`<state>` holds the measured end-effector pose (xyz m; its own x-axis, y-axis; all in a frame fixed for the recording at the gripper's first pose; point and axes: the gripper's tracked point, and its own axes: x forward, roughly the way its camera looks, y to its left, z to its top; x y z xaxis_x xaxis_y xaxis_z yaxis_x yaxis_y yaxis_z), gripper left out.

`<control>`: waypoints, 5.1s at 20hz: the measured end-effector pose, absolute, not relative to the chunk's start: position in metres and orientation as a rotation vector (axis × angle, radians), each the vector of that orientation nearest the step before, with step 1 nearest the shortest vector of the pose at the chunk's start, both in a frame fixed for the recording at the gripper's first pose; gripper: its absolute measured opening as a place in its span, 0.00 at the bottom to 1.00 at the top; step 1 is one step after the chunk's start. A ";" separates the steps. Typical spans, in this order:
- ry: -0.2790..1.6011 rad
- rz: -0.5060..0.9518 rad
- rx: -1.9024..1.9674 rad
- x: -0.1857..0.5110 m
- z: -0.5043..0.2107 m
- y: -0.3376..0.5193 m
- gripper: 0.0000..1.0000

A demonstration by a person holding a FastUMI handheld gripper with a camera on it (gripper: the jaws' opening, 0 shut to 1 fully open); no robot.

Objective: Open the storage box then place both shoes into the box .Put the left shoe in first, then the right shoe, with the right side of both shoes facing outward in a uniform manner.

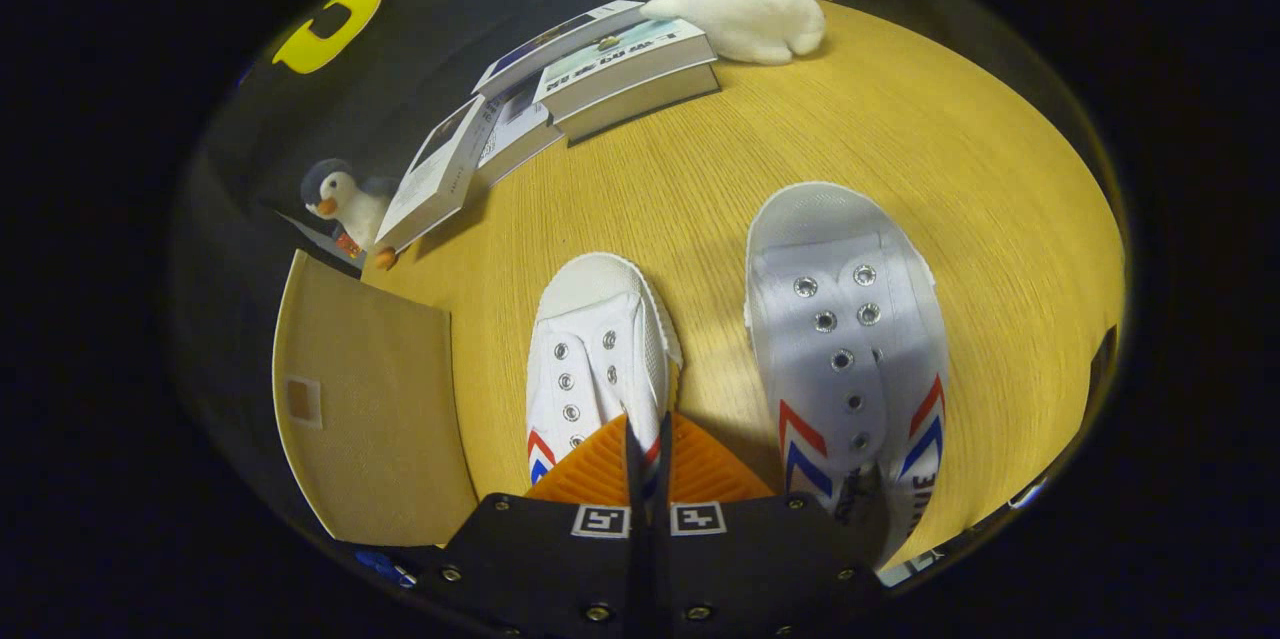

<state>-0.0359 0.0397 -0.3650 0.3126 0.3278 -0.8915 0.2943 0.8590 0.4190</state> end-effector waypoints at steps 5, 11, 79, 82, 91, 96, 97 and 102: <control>1.231 0.043 0.671 -0.023 -0.330 0.047 0.00; 1.166 0.081 0.712 -0.005 -0.273 0.068 0.00; 0.977 0.381 0.329 0.021 -0.193 0.222 0.98; 0.961 0.332 0.326 0.020 -0.196 0.180 0.98; 0.958 0.178 0.297 0.006 -0.219 0.062 0.98; 0.988 0.094 0.283 -0.005 -0.242 0.005 0.98; 0.998 0.081 0.276 -0.009 -0.247 -0.005 0.98; 1.051 0.028 0.246 -0.019 -0.277 -0.045 0.98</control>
